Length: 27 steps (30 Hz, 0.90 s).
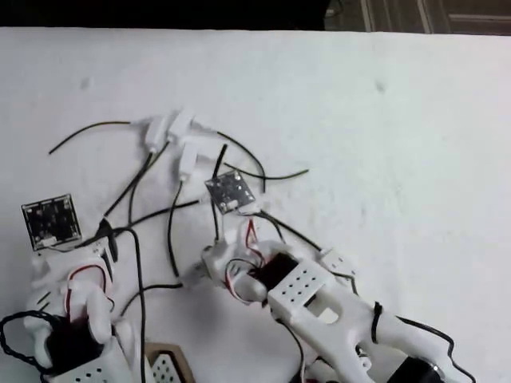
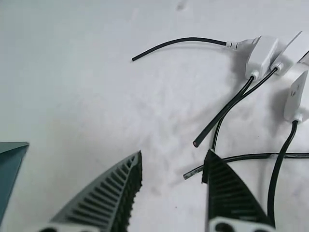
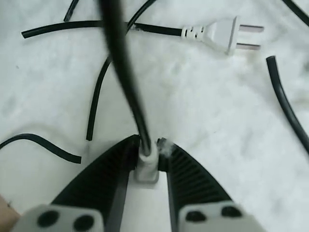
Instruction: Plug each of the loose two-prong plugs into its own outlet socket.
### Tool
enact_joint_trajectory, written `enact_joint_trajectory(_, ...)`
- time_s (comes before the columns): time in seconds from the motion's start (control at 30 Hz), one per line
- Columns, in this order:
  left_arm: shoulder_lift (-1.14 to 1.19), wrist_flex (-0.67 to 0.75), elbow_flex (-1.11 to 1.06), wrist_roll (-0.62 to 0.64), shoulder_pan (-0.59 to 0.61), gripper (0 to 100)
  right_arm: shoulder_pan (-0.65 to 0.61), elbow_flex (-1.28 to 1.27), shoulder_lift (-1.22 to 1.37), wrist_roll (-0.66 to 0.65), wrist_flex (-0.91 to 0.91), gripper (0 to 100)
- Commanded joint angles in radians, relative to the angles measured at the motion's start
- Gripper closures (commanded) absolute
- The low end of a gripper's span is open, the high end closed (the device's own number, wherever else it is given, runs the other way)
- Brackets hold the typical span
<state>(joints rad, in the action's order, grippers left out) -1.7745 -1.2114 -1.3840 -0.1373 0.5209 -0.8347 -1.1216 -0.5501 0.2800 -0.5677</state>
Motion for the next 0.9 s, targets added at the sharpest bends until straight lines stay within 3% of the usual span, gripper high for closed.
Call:
enact_joint_trajectory(0.0, -0.004, 0.023, 0.003, -0.003, 0.007, 79, -0.005, 0.018, 0.002, -0.003, -0.071, 98.1)
enact_joint_trajectory(0.2, -0.004, 0.023, 0.003, -0.002, 0.007, 79, -0.039, 0.012, 0.010, 0.000, -0.091, 98.1)
enact_joint_trajectory(0.37, -0.004, 0.023, 0.003, -0.002, 0.007, 79, -0.107, -0.064, 0.010, -0.009, 0.010, 98.1)
enact_joint_trajectory(0.53, -0.004, 0.023, 0.003, -0.005, 0.007, 79, -0.117, -0.166, 0.001, -0.166, 0.125, 98.1)
enact_joint_trajectory(0.87, -0.004, 0.023, 0.003, -0.006, 0.007, 79, -0.067, -0.195, -0.022, -0.456, 0.137, 98.1)
